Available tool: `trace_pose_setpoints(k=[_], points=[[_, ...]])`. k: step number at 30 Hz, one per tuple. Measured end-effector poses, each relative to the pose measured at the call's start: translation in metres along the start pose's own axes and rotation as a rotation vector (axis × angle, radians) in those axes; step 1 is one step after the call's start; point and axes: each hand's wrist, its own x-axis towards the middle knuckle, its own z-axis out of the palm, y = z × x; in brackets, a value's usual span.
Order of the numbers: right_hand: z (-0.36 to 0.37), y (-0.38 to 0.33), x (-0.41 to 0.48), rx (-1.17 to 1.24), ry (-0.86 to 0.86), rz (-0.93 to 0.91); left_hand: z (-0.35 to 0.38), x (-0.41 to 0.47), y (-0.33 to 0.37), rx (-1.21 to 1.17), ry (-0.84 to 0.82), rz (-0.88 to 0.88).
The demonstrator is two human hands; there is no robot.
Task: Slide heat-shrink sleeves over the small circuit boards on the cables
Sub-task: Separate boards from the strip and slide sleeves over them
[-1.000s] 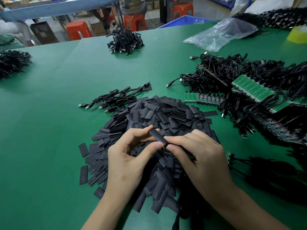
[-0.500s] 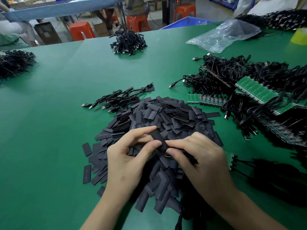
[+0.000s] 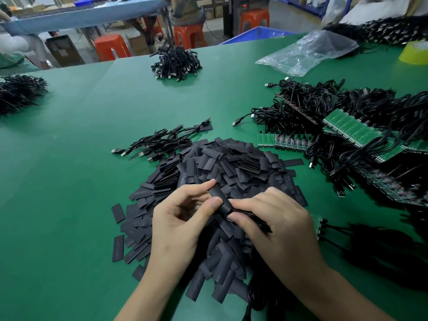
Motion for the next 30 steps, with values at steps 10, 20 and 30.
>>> trace_pose_setpoints(k=[10,20,30], points=[[-0.006,-0.007,0.005,0.178,0.025,0.193,0.011,-0.006,-0.001,-0.016,-0.182,-0.028],[-0.009,-0.015,0.007,0.555,-0.037,0.201,0.019,0.004,0.016,-0.218,-0.189,-0.06],[-0.019,0.013,0.023,0.403,0.293,0.481,-0.047,0.161,0.025,0.459,0.146,0.112]])
